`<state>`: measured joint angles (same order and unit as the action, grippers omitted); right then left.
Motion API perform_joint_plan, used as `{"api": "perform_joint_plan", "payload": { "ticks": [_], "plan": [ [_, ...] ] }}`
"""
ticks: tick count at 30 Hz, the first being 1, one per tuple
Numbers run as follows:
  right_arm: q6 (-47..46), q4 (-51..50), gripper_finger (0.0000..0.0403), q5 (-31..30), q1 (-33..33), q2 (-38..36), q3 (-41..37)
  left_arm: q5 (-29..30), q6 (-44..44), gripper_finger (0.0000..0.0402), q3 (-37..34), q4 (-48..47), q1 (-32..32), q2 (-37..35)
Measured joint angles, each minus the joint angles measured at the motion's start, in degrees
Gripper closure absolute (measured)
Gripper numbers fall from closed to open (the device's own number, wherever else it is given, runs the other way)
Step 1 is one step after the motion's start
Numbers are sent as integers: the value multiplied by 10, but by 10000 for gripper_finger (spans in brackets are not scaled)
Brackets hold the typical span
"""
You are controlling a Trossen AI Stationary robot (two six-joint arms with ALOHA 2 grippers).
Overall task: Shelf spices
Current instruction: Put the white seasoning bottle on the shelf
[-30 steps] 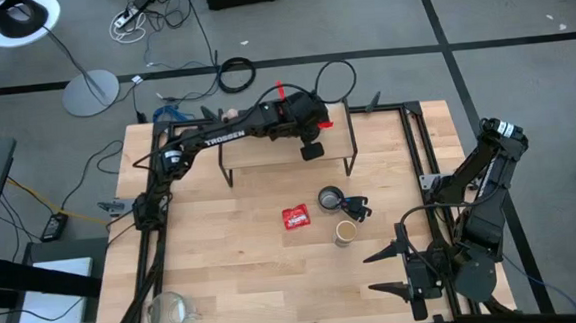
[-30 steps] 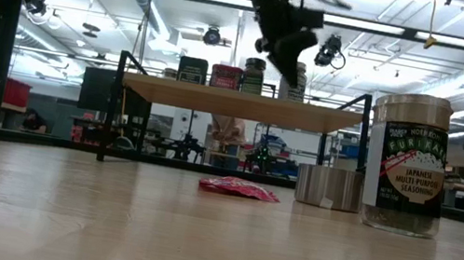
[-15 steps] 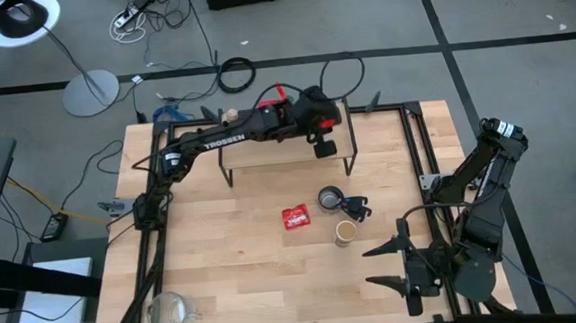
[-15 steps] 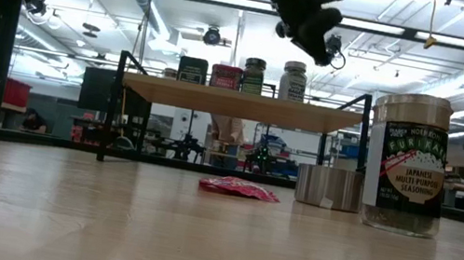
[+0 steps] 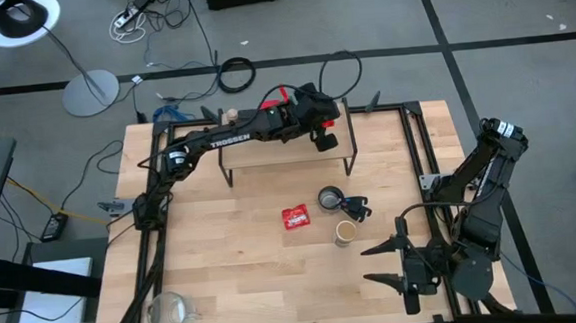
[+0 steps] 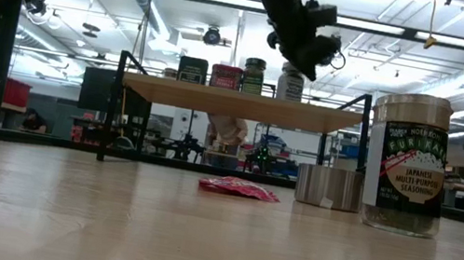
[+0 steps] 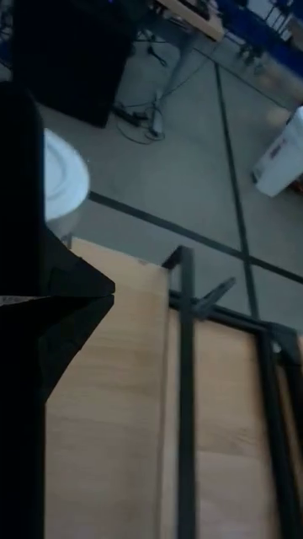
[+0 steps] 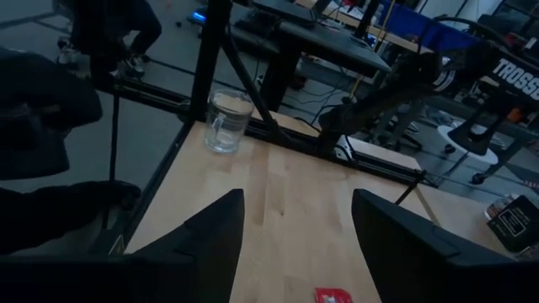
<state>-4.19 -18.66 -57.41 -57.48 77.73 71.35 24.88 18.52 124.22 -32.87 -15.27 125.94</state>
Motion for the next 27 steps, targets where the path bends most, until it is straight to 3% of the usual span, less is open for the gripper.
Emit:
{"api": "perform_joint_plan", "payload": {
  "ticks": [23, 27],
  "plan": [
    [3, 3, 184, -1, 3, 0, 0, 53, -28, 398, 0, -67, 8, 1],
    [7, 2, 184, -37, 5, 0, 0, 55, -39, 398, 0, -70, 23, -1]
  ]
}}
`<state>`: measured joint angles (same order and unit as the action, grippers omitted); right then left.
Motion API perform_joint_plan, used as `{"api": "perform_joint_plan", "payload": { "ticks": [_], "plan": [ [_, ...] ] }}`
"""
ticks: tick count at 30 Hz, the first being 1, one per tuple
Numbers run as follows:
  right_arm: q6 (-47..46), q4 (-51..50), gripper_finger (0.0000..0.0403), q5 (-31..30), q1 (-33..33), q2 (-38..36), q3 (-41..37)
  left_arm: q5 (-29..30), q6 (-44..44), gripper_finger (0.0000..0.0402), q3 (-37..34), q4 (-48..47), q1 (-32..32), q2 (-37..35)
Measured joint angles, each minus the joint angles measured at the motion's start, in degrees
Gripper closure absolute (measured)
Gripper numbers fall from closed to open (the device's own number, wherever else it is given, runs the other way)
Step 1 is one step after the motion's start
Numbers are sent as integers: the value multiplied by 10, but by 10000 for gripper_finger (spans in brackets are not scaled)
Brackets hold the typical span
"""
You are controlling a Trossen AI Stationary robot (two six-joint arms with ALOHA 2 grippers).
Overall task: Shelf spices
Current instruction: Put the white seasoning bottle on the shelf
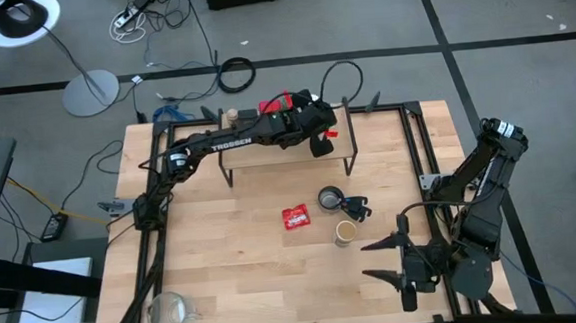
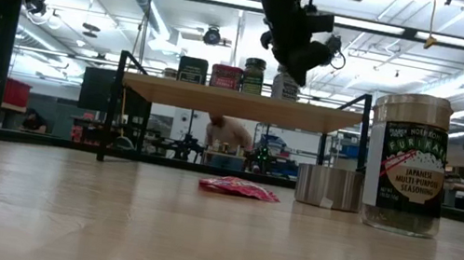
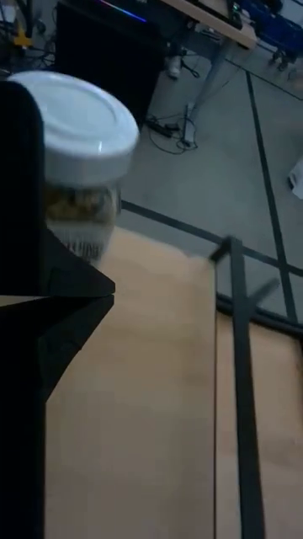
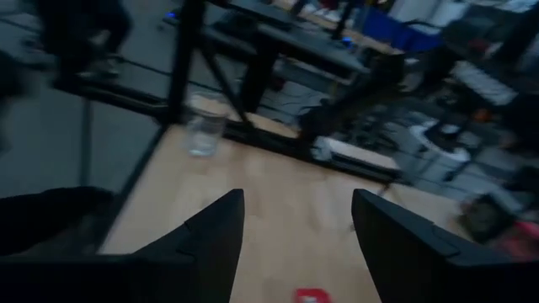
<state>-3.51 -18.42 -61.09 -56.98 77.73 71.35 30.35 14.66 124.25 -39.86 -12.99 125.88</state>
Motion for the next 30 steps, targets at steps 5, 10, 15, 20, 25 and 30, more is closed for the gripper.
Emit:
{"api": "perform_joint_plan", "payload": {
  "ticks": [5, 10, 15, 20, 25, 30],
  "plan": [
    [25, -1, 186, -48, 22, 0, 0, 0, 3, 398, 26, -2, 31, -24],
    [33, -20, 217, -53, 69, 0, 0, -1, 26, 398, 36, 20, 62, -96],
    [36, -42, 304, -53, 125, 0, 0, -11, 32, 398, 37, 19, 88, -199],
    [43, -72, 392, -54, 201, -1, 0, -21, 32, 398, 28, 5, 120, -299],
    [24, -122, 400, -41, 307, -1, 0, -21, 9, 398, -30, 7, 170, -386],
    [-9, -163, 401, 15, 423, -1, 0, 11, -25, 398, -156, 40, 232, -450]
  ]
}}
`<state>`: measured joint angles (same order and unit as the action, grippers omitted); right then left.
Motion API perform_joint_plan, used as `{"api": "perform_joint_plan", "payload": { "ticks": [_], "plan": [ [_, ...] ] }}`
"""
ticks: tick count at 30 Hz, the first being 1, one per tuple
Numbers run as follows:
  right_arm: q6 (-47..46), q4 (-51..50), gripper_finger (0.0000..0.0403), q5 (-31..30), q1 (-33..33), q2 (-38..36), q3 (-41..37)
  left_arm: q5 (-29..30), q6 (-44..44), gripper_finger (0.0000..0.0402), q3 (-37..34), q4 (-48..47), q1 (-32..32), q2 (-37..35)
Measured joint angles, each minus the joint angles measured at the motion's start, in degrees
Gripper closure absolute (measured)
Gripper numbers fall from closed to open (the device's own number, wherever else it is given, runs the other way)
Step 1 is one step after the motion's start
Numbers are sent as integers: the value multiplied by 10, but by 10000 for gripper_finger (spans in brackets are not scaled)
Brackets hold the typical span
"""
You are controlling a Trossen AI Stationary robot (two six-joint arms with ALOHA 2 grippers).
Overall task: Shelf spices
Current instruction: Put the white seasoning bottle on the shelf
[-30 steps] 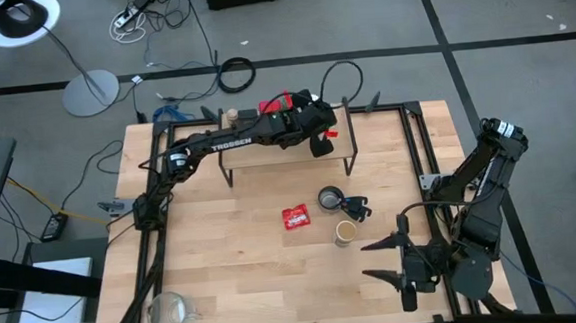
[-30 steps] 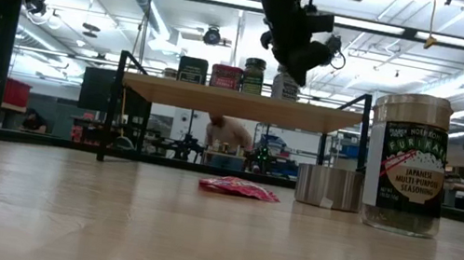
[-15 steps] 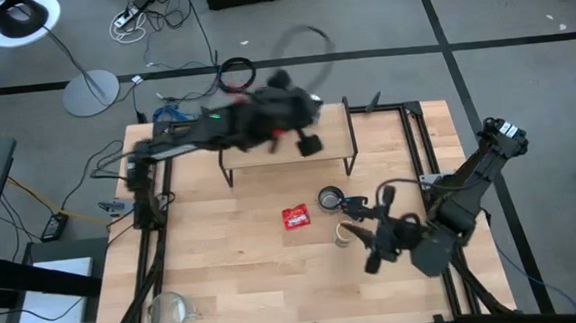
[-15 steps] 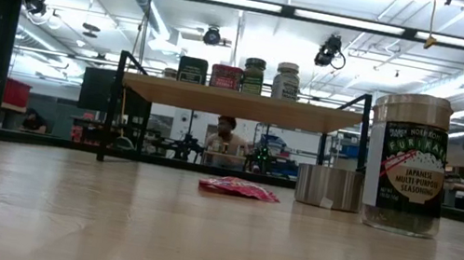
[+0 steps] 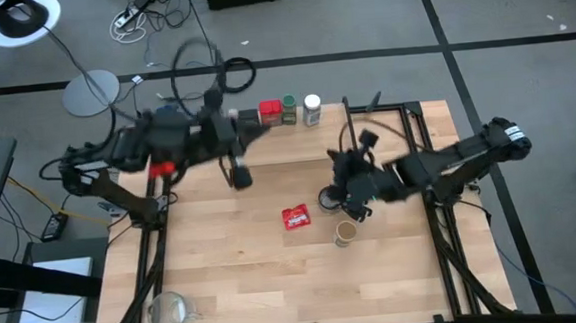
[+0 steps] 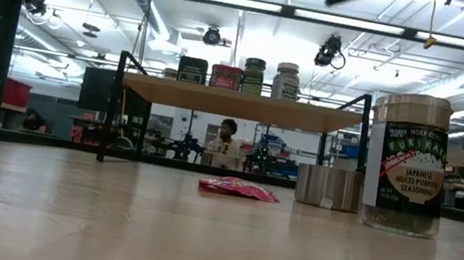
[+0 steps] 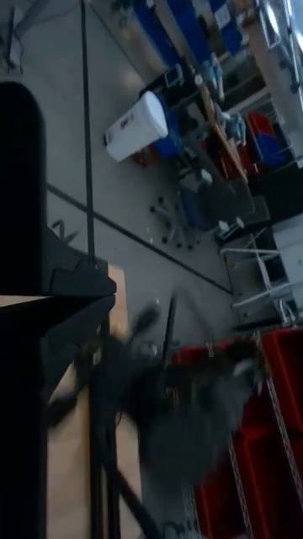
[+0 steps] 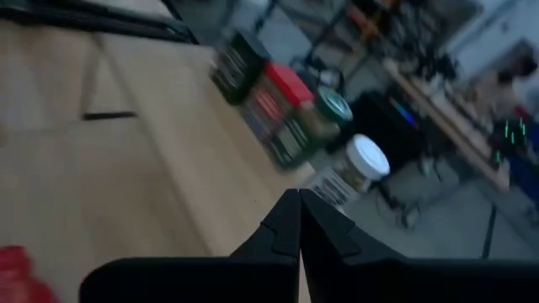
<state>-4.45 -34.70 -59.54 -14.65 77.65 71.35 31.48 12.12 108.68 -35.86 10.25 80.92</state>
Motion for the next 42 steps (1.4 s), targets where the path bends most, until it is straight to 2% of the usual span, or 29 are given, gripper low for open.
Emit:
{"api": "perform_joint_plan", "payload": {
  "ticks": [10, 17, 22, 25, 32, 38, 42],
  "plan": [
    [0, 29, 402, 121, 206, 0, -37, 117, -48, 398, -280, 204, 131, -113],
    [32, 126, 402, 226, 301, 0, -64, 203, -99, 399, -412, 274, 216, -157],
    [19, 132, 403, 238, 343, 0, -73, 247, -156, 399, -451, 272, 264, -161],
    [16, 140, 403, 273, 362, 1, -73, 264, -174, 399, -461, 272, 293, -161],
    [13, 147, 403, 309, 392, 38, -73, 319, -209, 399, -489, 274, 347, -160],
    [1, 171, 403, 310, 396, 70, -73, 385, -231, 399, -510, 276, 381, -159],
    [1, 189, 403, 324, 396, 88, -73, 392, -223, 399, -509, 286, 390, -162]
  ]
}}
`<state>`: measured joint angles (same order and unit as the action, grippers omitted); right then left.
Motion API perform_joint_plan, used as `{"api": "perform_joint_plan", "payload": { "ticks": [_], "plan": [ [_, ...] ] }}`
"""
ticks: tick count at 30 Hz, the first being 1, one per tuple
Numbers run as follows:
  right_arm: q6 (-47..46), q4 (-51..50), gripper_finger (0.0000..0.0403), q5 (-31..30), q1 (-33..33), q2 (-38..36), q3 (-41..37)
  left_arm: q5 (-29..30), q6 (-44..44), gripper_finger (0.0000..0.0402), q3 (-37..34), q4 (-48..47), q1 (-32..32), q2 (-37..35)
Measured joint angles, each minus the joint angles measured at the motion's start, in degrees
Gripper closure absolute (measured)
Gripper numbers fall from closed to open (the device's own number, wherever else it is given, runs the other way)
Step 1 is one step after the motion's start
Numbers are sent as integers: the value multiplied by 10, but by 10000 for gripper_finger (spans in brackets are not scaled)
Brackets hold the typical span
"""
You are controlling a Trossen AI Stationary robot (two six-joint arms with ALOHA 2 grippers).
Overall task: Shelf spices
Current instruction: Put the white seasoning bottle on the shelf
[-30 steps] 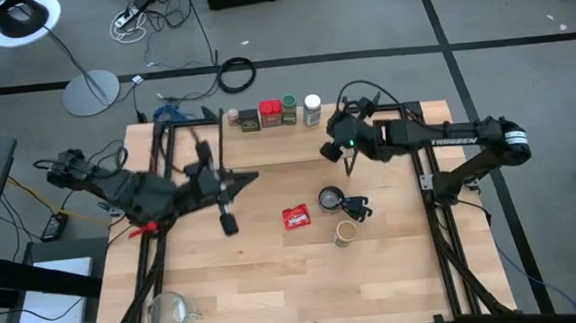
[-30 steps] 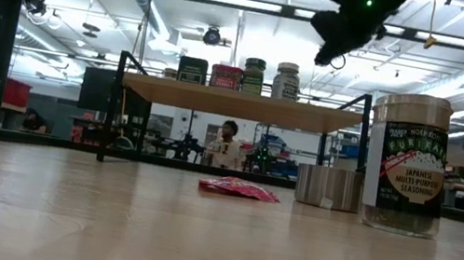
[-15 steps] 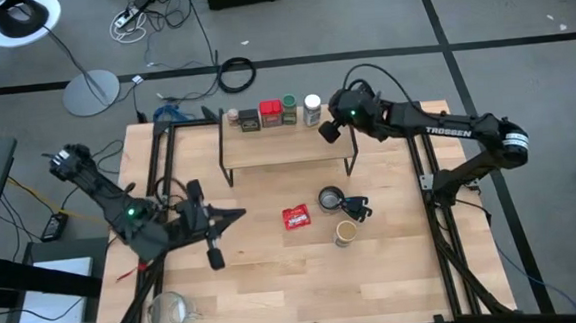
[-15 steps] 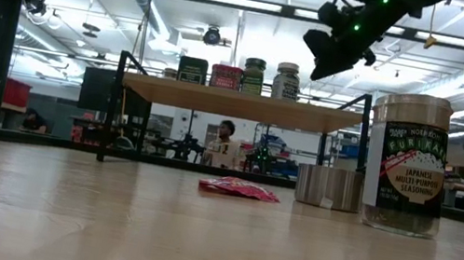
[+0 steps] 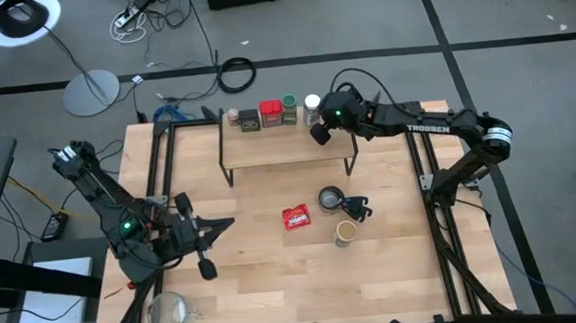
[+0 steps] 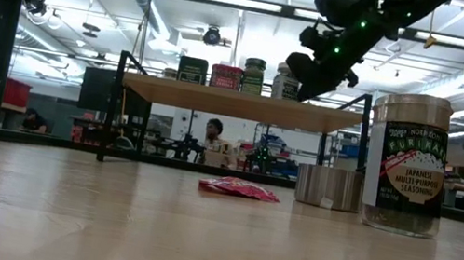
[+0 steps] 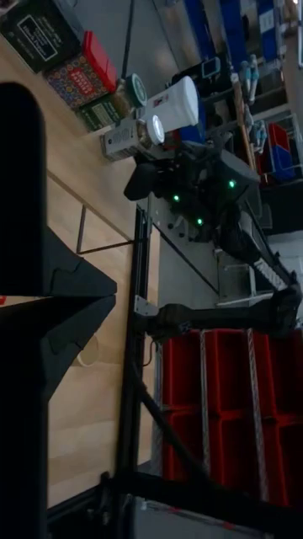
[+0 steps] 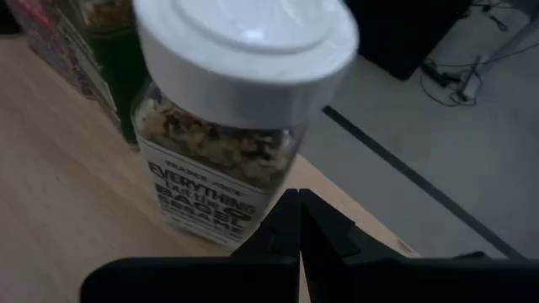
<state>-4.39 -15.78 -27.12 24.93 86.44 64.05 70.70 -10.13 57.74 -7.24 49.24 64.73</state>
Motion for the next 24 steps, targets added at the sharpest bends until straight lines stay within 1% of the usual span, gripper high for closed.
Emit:
{"api": "perform_joint_plan", "payload": {
  "ticks": [9, 13, 24],
  "plan": [
    [17, 28, 403, 20, -5, 9, 0, -1, 8, 399, 0, 2, 1, 0],
    [18, 39, 403, 43, -5, 9, 0, -1, 8, 399, 0, 1, 1, 0],
    [13, 30, 403, 37, -10, 8, 0, -3, 9, 398, 1, 0, 1, 0]
  ]
}}
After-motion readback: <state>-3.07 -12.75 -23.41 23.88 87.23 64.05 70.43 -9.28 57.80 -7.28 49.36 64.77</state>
